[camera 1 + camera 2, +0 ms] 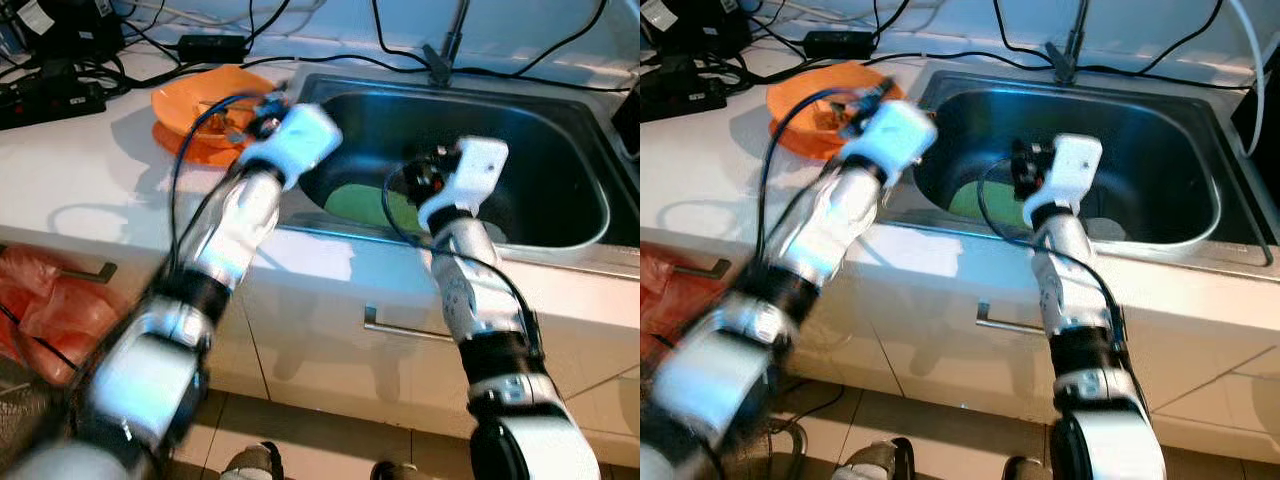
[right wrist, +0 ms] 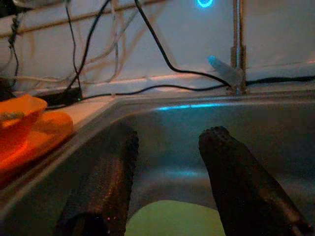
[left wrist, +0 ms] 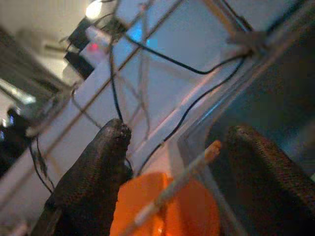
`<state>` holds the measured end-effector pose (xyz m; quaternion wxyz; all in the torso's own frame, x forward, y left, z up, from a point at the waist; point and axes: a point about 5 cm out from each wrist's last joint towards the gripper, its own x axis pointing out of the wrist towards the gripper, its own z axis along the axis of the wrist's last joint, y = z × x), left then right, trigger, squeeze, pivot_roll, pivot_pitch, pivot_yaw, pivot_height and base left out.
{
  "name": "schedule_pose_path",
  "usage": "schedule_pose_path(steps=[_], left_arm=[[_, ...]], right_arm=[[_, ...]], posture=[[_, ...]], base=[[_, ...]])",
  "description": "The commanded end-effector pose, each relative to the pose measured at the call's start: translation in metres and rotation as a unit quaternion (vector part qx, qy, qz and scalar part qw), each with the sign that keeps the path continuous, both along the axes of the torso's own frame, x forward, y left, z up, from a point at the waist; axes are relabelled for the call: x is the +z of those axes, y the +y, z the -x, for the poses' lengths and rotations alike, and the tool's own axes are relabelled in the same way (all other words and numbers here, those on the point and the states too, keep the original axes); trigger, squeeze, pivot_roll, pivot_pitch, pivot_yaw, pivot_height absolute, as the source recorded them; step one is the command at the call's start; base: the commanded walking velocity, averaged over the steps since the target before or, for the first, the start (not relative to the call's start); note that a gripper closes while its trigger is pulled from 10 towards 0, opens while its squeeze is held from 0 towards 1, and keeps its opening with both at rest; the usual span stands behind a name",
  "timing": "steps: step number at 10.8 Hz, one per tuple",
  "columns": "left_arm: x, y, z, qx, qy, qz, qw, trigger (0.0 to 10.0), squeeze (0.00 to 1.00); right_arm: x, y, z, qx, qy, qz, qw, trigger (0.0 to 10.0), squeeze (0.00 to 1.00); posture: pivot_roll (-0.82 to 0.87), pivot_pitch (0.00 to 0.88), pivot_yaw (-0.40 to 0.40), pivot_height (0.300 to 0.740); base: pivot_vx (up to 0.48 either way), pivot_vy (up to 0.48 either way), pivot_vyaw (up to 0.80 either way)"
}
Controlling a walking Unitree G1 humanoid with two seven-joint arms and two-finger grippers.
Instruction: Kitchen organization
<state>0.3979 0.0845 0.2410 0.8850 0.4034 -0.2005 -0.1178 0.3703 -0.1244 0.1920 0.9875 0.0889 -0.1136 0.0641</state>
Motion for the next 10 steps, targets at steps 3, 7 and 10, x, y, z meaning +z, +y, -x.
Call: schedule_pose_path(steps=[3, 7, 10], left_arm=[[-0.003, 0.002, -0.009, 0.019, 0.020, -0.069, 0.997, 10.0, 0.00], [0.000, 0.006, -0.014, 0.037, 0.016, -0.115, 0.993, 10.0, 0.00], [0.008, 0.007, -0.018, 0.052, -0.003, -0.147, 0.988, 10.0, 0.00]], right_arm=[[0.000, 0.003, 0.000, 0.006, -0.001, -0.005, 1.000, 10.0, 0.00], [-0.008, 0.003, 0.008, 0.005, 0.008, -0.012, 1.000, 10.0, 0.00], [-0.013, 0.000, 0.019, 0.005, 0.014, -0.013, 1.000, 10.0, 0.00]], posture=[[0.05, 0.135, 0.044, 0.740], [0.05, 0.200, 0.044, 0.740], [0.02, 0.245, 0.045, 0.740]], base=[[0.000, 0.000, 0.00], [0.000, 0.000, 0.00], [0.000, 0.000, 0.00]])
